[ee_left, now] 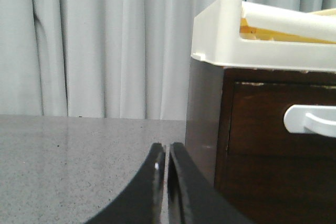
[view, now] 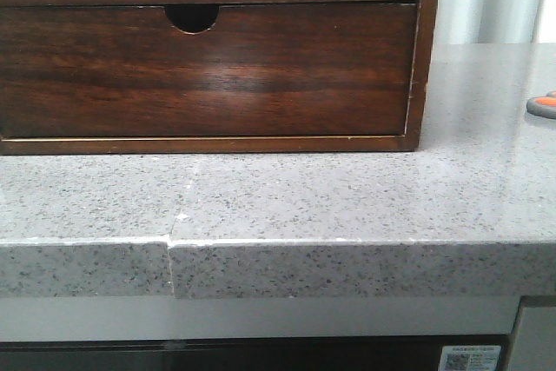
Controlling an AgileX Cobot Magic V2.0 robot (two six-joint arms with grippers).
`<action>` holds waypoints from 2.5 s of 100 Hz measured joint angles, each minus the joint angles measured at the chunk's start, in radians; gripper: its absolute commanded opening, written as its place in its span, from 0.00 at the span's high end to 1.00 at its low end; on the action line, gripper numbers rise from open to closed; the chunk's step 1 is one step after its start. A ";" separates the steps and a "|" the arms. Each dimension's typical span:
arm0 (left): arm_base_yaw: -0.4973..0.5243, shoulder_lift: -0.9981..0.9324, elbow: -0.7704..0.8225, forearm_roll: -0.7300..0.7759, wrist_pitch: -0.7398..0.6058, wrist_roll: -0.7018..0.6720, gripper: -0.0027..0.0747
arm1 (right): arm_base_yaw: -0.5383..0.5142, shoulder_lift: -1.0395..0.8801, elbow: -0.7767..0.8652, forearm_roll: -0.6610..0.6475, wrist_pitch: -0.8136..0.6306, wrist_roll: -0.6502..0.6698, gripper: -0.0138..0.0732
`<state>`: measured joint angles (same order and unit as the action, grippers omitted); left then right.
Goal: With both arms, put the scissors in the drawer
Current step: 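Reach the left gripper to the white drawer handle, then grip the white handle with the left gripper and pull the drawer open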
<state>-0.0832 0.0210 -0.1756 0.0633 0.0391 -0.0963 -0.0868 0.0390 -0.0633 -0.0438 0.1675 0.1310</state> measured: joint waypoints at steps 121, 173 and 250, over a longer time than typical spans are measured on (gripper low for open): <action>-0.313 0.631 -0.282 0.593 -0.141 0.000 0.61 | 0.023 0.141 -0.157 0.075 0.102 0.000 0.91; -0.450 0.947 -0.463 1.029 -0.178 0.008 0.61 | 0.023 0.141 -0.157 0.075 0.102 0.000 0.91; -0.450 1.053 -0.530 1.388 -0.093 0.010 0.99 | 0.023 0.141 -0.157 0.075 0.102 0.000 0.91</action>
<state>-0.5331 1.0738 -0.7059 1.4512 -0.0534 -0.0863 -0.0640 0.1798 -0.2199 0.0308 0.2698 0.1310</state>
